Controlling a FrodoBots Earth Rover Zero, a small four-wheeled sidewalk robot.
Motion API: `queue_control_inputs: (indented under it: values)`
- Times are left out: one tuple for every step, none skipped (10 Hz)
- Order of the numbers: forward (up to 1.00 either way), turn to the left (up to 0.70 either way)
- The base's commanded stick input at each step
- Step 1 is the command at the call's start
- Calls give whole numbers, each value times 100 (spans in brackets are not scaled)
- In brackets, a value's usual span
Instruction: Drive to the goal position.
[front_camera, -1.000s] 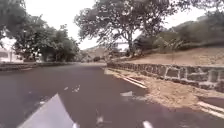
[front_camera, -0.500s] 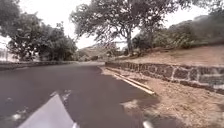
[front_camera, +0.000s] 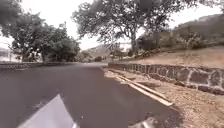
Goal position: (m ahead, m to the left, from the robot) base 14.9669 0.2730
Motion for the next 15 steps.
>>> queue_control_inputs:
  values:
    - [100, 0]
    - [100, 0]
    - [100, 0]
    - [100, 0]
    - [100, 0]
    - [100, 0]
    - [100, 0]
    - [100, 0]
    - [100, 0]
    - [100, 0]
    - [100, 0]
    - [100, 0]
    - [100, 0]
    - [100, 0]
    - [100, 0]
